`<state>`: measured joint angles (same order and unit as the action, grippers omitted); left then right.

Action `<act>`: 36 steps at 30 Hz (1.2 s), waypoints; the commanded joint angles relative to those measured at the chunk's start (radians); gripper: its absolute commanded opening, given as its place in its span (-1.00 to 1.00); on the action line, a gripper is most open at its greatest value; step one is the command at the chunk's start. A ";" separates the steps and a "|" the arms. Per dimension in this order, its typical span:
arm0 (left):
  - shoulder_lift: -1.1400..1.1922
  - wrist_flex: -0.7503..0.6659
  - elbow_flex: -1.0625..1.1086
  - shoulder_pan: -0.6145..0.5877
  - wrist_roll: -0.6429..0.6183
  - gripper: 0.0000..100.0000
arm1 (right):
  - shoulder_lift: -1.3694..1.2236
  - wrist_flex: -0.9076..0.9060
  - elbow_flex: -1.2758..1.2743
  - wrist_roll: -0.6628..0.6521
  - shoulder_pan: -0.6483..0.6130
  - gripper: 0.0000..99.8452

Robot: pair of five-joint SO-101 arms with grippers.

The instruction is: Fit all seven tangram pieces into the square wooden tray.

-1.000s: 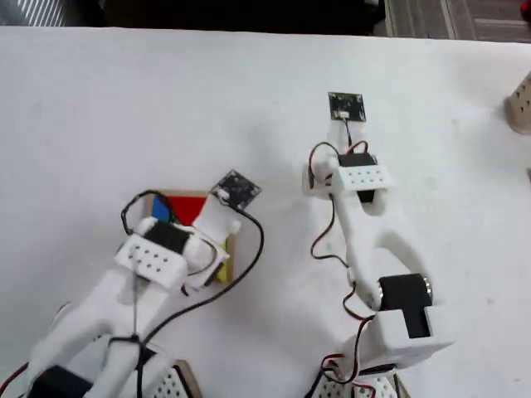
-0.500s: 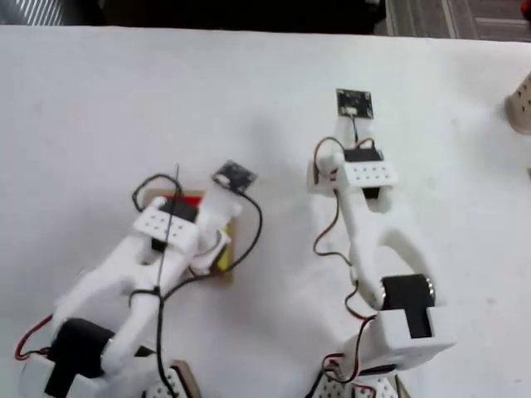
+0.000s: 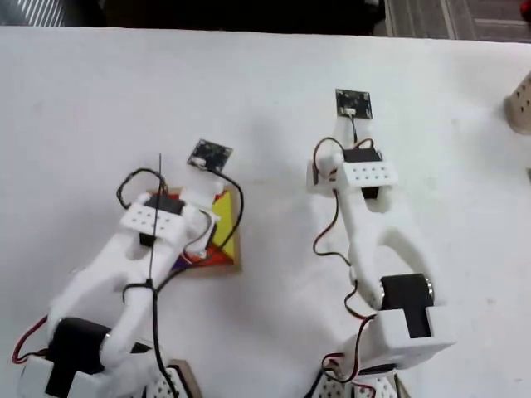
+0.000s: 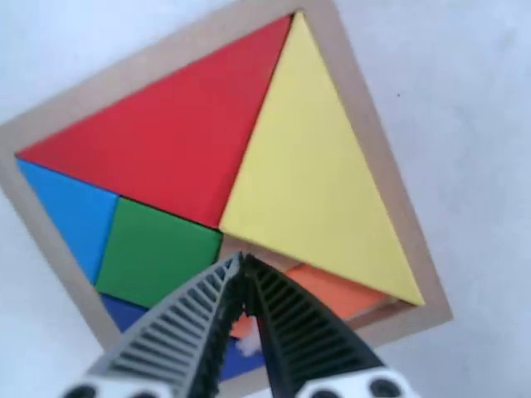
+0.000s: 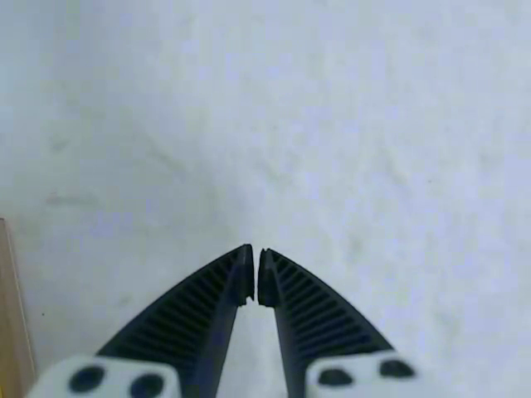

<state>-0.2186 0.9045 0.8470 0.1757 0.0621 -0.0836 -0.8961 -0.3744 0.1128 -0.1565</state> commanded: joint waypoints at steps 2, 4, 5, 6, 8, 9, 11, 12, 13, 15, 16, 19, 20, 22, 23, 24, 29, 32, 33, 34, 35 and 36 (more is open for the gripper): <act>-0.079 0.015 -0.040 -0.038 -0.009 -0.95 | 0.012 -0.045 0.046 0.009 -0.030 -0.96; -0.130 0.011 -0.018 -0.054 -0.009 -0.95 | 0.012 -0.064 0.046 0.009 -0.056 -0.96; -0.159 -0.002 -0.005 -0.065 -0.011 -0.95 | 0.012 -0.064 0.043 0.009 -0.068 -0.96; -0.189 -0.020 0.015 -0.077 -0.011 -0.95 | 0.012 -0.071 0.043 0.009 -0.079 -0.96; -0.249 -0.077 0.058 -0.110 -0.044 -0.95 | 0.013 -0.084 0.043 0.009 -0.096 -0.96; -0.278 -0.106 0.080 -0.131 -0.087 -0.95 | 0.019 -0.088 0.041 0.009 -0.107 -0.96; -0.329 -0.160 0.115 -0.180 -0.175 -0.95 | 0.048 -0.094 0.028 0.009 -0.133 -0.96; -0.352 -0.180 0.129 -0.206 -0.209 -0.95 | 0.071 -0.093 0.008 0.009 -0.150 -0.96; -0.369 -0.192 0.135 -0.237 -0.235 -0.95 | 0.097 -0.090 -0.014 0.009 -0.173 -0.96; -0.398 -0.206 0.138 -0.303 -0.276 -0.95 | 0.153 -0.082 -0.064 -0.008 -0.237 -0.96; -0.407 -0.209 0.138 -0.335 -0.295 -0.95 | 0.183 -0.071 -0.098 -0.028 -0.275 -0.96; -0.421 -0.224 0.133 -0.426 -0.376 -0.95 | 0.274 -0.008 -0.206 -0.049 -0.372 -0.96; -0.420 -0.241 0.133 -0.452 -0.407 -0.95 | 0.303 0.018 -0.238 -0.054 -0.400 -0.96; -0.418 -0.282 0.133 -0.513 -0.473 -0.95 | 0.346 0.064 -0.293 -0.055 -0.447 -0.96; -0.418 -0.298 0.133 -0.542 -0.503 -0.95 | 0.364 0.088 -0.318 -0.055 -0.473 -0.96; -0.418 -0.313 0.133 -0.570 -0.528 -0.95 | 0.377 0.116 -0.339 -0.055 -0.499 -0.96; -0.417 -0.331 0.133 -0.622 -0.566 -0.95 | 0.371 0.245 -0.397 -0.055 -0.607 -0.96; -0.415 -0.345 0.127 -0.630 -0.566 -0.95 | 0.332 0.311 -0.411 -0.055 -0.654 -0.96; -0.414 -0.347 0.127 -0.644 -0.566 -0.95 | 0.318 0.318 -0.411 -0.055 -0.668 -0.96; -0.407 -0.351 0.121 -0.653 -0.566 -0.95 | 0.303 0.321 -0.408 -0.055 -0.680 -0.96; -0.390 -0.353 0.112 -0.657 -0.566 -0.95 | 0.289 0.321 -0.407 -0.055 -0.691 -0.96; -0.367 -0.353 0.101 -0.659 -0.566 -0.95 | 0.275 0.323 -0.405 -0.055 -0.700 -0.96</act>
<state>-0.6022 0.5762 0.9851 -0.4672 -0.4918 0.2048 -0.6015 -0.7917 0.0744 -0.8255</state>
